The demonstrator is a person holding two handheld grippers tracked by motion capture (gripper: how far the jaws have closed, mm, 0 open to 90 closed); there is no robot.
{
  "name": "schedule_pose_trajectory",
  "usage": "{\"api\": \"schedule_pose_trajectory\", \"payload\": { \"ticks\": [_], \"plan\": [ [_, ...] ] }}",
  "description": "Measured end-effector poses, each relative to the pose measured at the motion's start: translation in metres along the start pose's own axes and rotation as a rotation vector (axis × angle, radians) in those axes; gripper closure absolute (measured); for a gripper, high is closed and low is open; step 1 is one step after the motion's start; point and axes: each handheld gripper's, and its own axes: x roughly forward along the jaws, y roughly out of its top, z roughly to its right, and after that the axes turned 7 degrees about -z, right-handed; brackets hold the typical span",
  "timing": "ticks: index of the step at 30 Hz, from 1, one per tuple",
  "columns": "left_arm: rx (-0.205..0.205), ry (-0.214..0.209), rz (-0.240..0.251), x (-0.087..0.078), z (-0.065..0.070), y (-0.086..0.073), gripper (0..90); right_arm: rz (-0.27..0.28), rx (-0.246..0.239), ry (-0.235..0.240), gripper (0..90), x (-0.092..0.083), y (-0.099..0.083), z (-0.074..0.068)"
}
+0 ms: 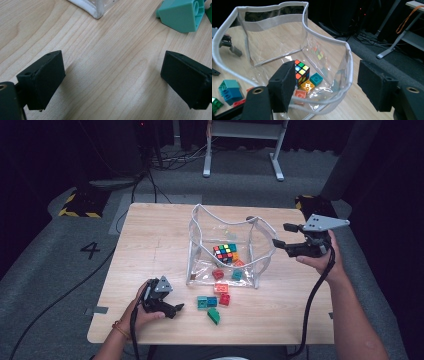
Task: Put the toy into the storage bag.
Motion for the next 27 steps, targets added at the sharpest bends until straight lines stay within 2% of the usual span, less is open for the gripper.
{"api": "schedule_pose_trajectory", "payload": {
  "ticks": [4,8,9,10,14,15,24,26,27],
  "plan": [
    [-0.003,0.0,0.002,0.0,0.0,0.0,5.5,0.025,0.003,0.002,31.6,-0.01,-0.016,-0.004],
    [-0.002,0.0,0.002,0.0,0.0,0.0,5.5,0.028,0.017,0.013,31.6,-0.013,-0.026,-0.009],
    [-0.003,0.0,0.002,0.0,0.0,0.0,5.5,0.023,0.013,0.001,31.6,-0.014,-0.034,-0.012],
    [-0.003,0.0,0.002,0.0,0.0,0.0,5.5,0.023,0.013,0.001,31.6,-0.014,-0.034,-0.012],
    [-0.002,0.0,0.002,0.0,0.0,0.0,5.5,0.013,0.028,0.025,31.6,-0.01,-0.05,-0.019],
    [-0.002,0.0,0.002,0.0,0.0,0.0,5.5,0.01,0.016,0.027,31.6,-0.009,-0.054,-0.021],
    [0.001,0.001,0.0,0.0,0.0,0.0,5.5,-0.032,0.017,0.063,33.2,0.003,-0.087,-0.046],
    [0.0,0.001,0.0,0.0,0.0,0.0,5.5,-0.042,0.014,0.101,34.6,0.012,-0.098,-0.055],
    [0.0,0.001,0.0,0.0,0.0,0.0,5.5,-0.042,0.014,0.101,34.6,0.012,-0.098,-0.055]
  ]
}}
